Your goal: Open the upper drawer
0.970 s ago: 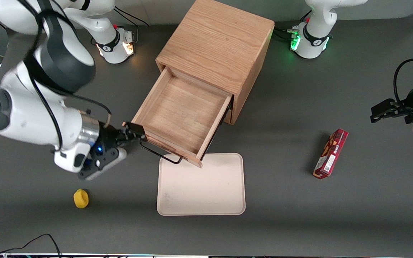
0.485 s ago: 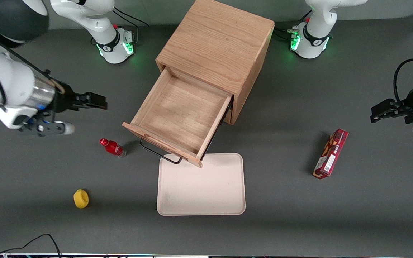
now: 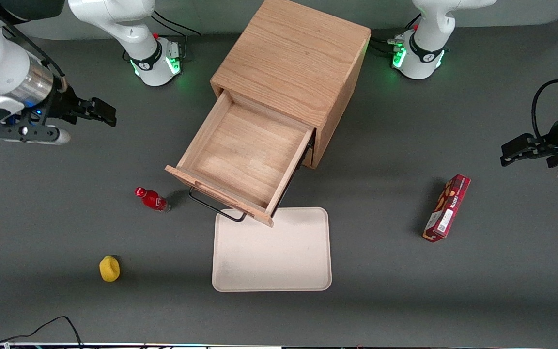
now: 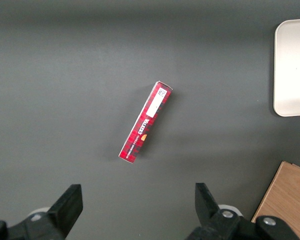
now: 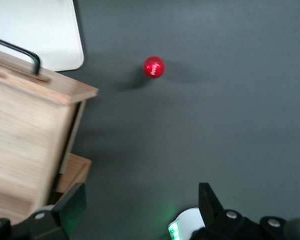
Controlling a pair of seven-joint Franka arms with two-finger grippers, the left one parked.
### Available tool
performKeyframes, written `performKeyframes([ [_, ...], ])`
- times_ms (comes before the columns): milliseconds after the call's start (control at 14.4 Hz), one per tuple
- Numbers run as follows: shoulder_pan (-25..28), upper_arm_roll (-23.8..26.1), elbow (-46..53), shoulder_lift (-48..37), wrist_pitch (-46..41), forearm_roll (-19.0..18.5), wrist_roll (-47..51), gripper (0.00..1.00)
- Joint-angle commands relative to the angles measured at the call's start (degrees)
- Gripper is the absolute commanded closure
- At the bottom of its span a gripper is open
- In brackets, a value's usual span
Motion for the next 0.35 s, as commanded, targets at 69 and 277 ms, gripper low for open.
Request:
performKeyframes([
  [69, 0.1, -3.7, -10.8, -8.8, 5.1, -0.8, -7.2, 0.0],
  [277, 0.1, -3.8, -8.9, -7.6, 4.7, -0.7, -5.7, 0.0],
])
